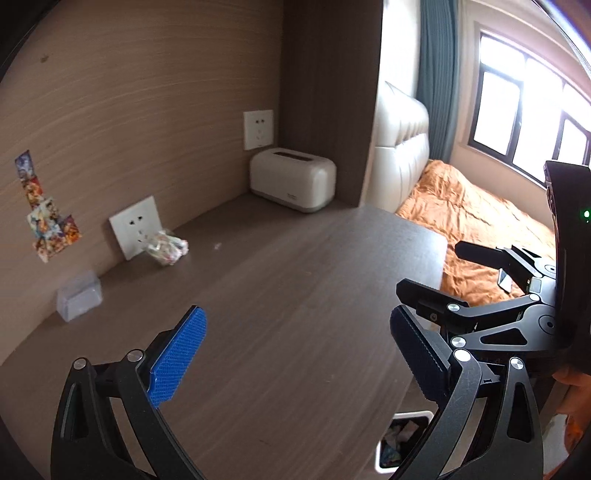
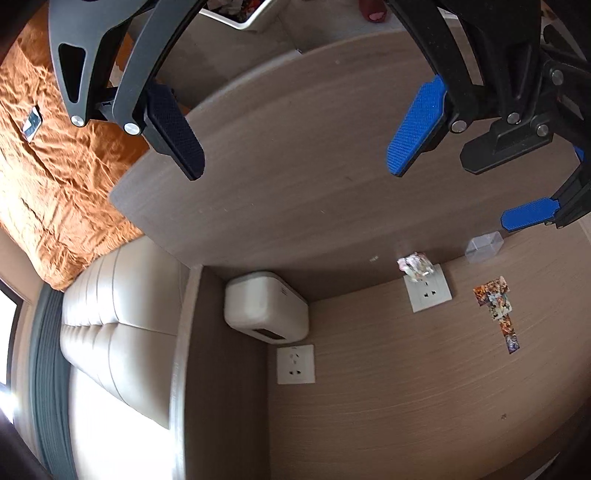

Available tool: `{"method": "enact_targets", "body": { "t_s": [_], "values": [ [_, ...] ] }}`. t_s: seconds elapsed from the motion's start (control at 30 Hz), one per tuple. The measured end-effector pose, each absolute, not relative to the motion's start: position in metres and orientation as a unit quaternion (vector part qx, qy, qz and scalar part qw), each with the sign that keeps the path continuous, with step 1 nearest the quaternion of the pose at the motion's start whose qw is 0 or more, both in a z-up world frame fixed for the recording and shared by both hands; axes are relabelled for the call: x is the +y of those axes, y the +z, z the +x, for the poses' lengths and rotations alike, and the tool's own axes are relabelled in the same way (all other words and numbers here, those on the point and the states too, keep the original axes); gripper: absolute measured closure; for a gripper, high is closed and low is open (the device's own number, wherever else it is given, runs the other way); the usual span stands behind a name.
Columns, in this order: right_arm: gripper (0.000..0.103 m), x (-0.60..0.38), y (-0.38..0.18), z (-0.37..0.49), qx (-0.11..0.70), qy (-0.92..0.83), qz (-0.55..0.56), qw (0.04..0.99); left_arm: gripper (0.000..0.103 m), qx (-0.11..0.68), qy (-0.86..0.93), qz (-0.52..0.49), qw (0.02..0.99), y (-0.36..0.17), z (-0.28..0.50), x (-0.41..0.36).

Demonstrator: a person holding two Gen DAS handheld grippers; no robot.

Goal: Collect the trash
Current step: 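Move both tools back to the desk, then grasp the clear plastic box with the left tool while the right tool grasps the tissue bag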

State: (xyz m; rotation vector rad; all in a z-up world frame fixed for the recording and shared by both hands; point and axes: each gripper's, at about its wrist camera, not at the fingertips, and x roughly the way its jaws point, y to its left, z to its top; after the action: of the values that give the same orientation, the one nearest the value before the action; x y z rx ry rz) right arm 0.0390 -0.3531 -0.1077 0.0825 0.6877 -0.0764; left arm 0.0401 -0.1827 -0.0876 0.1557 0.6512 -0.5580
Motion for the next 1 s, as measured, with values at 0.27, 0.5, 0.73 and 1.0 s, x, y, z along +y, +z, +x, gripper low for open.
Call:
{"method": "enact_targets", "body": {
  "t_s": [0.27,0.5,0.73,1.0],
  "values": [
    [0.004,-0.308,-0.093,0.094,0.325,0.022,0.02,0.945,0.005,0.306,-0.205,0.059,0.928,-0.077,0.081,-0.126],
    [0.004,-0.267,-0.091,0.142,0.323,0.065,0.0,0.944,0.005,0.309,-0.156,0.039,0.937,-0.078,0.112,-0.086],
    [0.004,-0.234,-0.103,0.197,0.341,0.101,0.0,0.934,0.005,0.318,-0.104,0.019,0.942,-0.093,0.15,-0.054],
    [0.004,-0.199,-0.135,0.265,0.371,0.126,-0.034,0.92,0.005,0.33,-0.031,0.014,0.944,-0.122,0.202,-0.025]
  ]
}}
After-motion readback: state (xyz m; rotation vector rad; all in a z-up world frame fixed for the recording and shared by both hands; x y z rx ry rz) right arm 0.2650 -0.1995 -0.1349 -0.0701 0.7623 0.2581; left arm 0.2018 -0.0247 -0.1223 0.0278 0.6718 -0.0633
